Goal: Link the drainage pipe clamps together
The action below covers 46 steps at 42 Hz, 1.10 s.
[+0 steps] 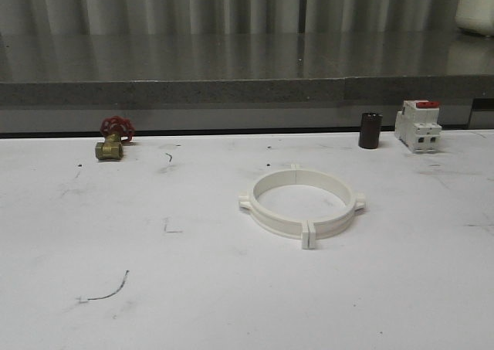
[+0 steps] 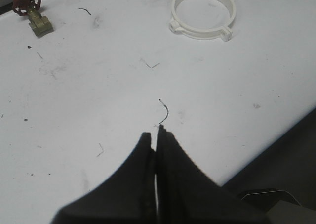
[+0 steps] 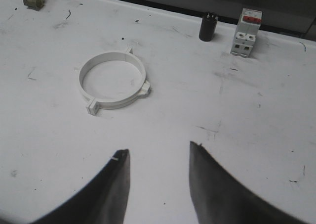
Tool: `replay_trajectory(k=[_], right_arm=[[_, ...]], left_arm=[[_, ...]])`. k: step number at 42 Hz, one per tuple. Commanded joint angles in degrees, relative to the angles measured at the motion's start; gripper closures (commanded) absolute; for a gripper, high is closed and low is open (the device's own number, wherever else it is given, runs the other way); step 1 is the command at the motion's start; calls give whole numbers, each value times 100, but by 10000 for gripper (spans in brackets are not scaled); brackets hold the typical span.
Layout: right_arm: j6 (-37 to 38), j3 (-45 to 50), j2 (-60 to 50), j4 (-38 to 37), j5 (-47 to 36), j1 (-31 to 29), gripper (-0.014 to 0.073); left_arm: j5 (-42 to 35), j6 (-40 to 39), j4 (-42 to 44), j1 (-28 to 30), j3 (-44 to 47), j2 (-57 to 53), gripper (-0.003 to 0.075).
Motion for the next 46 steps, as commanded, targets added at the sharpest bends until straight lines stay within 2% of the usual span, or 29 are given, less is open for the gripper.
replay_trajectory(k=[1,7,10,12,19,42,46], right_arm=[[-42,-138,13,-41,-448,-28,272],[-42,-138,13,-41,-448,-28,274],[-42,-138,13,-41,-461,-28,324],[-42,-138,13,-41,-461,-28,388],[-42,-138,13,-41,-472,-28,713],[-42,-138,13,-35,-466,-28,713],[-42,-138,13,-35,-458,-28,713]], left_arm=[[-380,3,-52,1,-158,19,741],[-380,3,-52,1,-158,19,741],[-380,3,-52,1,-158,19,741],[-380,3,-52,1,-158,19,741],[-380,3,-52,1,-158,19,741],[-421,3,-69,1,-110,-63,741],[-520,3,-119,223,74,-322,741]])
